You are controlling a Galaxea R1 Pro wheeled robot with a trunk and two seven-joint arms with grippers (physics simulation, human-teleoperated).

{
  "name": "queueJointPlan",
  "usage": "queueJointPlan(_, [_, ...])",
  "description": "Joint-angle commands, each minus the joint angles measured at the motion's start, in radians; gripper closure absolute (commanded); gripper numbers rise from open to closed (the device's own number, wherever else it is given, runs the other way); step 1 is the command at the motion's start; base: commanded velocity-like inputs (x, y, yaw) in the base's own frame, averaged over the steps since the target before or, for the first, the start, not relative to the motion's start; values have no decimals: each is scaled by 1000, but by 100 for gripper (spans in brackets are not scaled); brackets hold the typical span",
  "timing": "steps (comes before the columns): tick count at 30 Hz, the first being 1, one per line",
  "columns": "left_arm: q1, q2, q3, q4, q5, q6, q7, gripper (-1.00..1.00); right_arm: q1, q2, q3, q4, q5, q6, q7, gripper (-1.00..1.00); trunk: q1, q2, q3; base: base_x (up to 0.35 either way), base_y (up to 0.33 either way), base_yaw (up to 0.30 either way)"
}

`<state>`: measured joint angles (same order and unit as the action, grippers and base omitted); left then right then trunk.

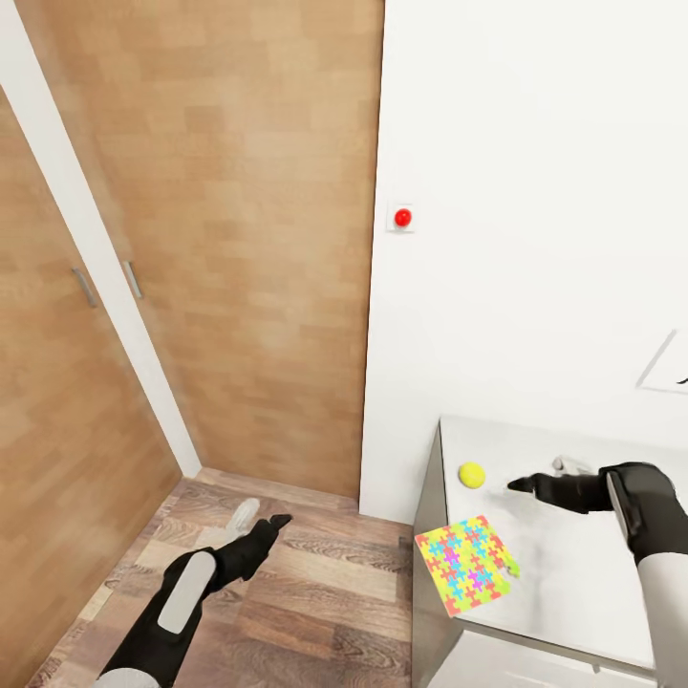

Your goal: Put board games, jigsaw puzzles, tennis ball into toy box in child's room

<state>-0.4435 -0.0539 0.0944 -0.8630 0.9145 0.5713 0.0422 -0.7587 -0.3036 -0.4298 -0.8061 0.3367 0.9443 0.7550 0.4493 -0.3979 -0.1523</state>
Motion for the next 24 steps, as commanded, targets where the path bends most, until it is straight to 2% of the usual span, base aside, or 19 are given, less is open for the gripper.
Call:
queueJointPlan(1, [-11,-10,-2,16,7,7,4,-100,0,-3,-34,-25,10,-9,10,-100,1,-2,-2,0,0,0])
queueJointPlan(2, [-23,-17,-13,36,7,7,4,-100,2,-5,-62,-48,9,-19,10,-100,1,-2,-2,0,0,0])
queueJointPlan(3, [-23,-17,-13,36,7,7,4,-100,2,-5,-62,-48,9,-19,10,-100,1,-2,-2,0,0,0])
queueJointPlan(5, [-52,-28,-45,84,7,8,3,-100,5,-8,-108,-94,9,-36,10,-100,1,-2,-2,0,0,0])
queueJointPlan(6, [-52,-28,-45,84,7,8,3,-100,5,-8,-108,-94,9,-36,10,-100,1,-2,-2,0,0,0])
queueJointPlan(8, [-84,-35,-87,143,9,8,1,-100,9,-10,-140,-136,9,-50,10,-100,1,-2,-2,0,0,0])
queueJointPlan(9, [-84,-35,-87,143,9,8,1,-100,9,-10,-140,-136,9,-50,10,-100,1,-2,-2,0,0,0])
queueJointPlan(11, [-116,-42,-129,201,12,7,-2,-100,12,-12,-161,-169,9,-59,10,-100,1,-2,-2,0,0,0])
queueJointPlan(12, [-116,-42,-129,201,12,7,-2,-100,12,-12,-161,-169,9,-59,10,-100,1,-2,-2,0,0,0])
queueJointPlan(14, [-144,-47,-161,255,15,4,-9,-100,14,-13,-175,-191,9,-65,11,-100,1,-2,-2,0,0,0])
queueJointPlan(20, [-170,-53,-188,313,22,-21,-18,-100,16,-15,-190,-214,9,-70,10,-100,1,-2,-2,0,0,0])
queueJointPlan(24, [-183,-56,-204,344,38,-73,-24,-100,17,-15,-207,-243,8,-70,8,-100,1,-2,-2,0,0,0])
